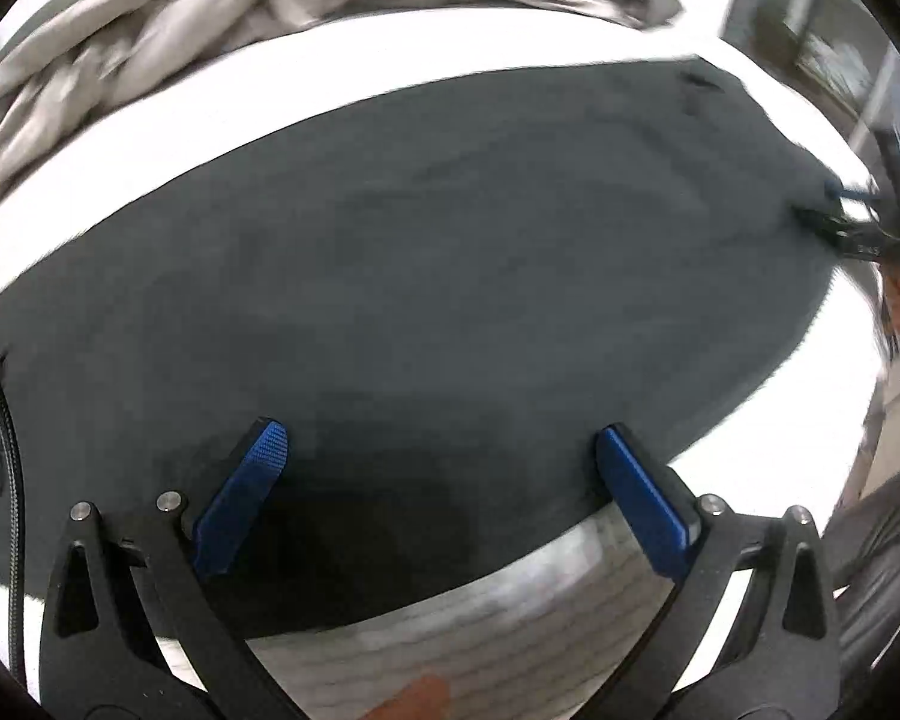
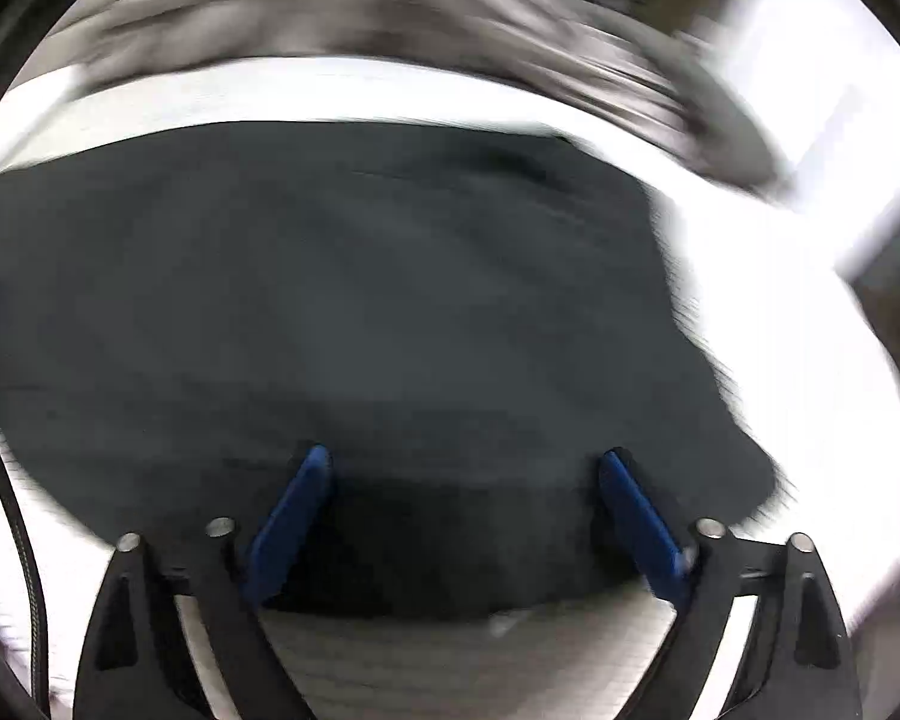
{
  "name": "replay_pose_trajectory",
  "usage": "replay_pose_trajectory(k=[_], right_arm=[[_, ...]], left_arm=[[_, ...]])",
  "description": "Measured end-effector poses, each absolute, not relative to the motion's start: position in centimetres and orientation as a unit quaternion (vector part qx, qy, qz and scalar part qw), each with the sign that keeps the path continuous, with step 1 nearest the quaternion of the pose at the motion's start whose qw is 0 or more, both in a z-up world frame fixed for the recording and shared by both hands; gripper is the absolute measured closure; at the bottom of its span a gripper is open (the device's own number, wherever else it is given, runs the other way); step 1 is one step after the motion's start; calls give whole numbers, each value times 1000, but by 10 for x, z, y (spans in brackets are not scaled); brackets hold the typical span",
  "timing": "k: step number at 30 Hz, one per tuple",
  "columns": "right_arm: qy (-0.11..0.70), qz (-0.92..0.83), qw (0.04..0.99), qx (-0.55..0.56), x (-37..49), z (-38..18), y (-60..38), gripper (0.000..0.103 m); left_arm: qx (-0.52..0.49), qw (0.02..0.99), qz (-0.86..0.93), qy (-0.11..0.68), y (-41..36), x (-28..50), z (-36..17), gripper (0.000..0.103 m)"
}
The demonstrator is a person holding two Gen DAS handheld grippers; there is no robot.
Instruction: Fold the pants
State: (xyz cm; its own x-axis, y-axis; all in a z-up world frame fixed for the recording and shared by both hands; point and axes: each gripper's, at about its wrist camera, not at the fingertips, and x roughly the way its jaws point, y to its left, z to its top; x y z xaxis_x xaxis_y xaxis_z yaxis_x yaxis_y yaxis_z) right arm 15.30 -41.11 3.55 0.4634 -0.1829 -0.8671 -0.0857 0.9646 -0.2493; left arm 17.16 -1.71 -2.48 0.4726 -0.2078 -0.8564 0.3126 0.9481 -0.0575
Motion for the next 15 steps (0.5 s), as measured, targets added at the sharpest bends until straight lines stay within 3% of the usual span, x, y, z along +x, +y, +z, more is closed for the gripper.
replay_pose_trajectory(k=[5,9,12,15], right_arm=[[495,-18,865,-83,163,56,-400,10],[464,95,878,-71,155,67,-303,10],[478,157,862,-63,147,56,-238,10],[493,195,839,-127,151,40,-185,10]], left_arm=[[-7,877,-108,467,49,162,-4,1],[-36,883,-97,457,49,178,2,1],[-23,873,-90,480,20,195,-13,1],[36,869,-76,487,8,194,-27,0]])
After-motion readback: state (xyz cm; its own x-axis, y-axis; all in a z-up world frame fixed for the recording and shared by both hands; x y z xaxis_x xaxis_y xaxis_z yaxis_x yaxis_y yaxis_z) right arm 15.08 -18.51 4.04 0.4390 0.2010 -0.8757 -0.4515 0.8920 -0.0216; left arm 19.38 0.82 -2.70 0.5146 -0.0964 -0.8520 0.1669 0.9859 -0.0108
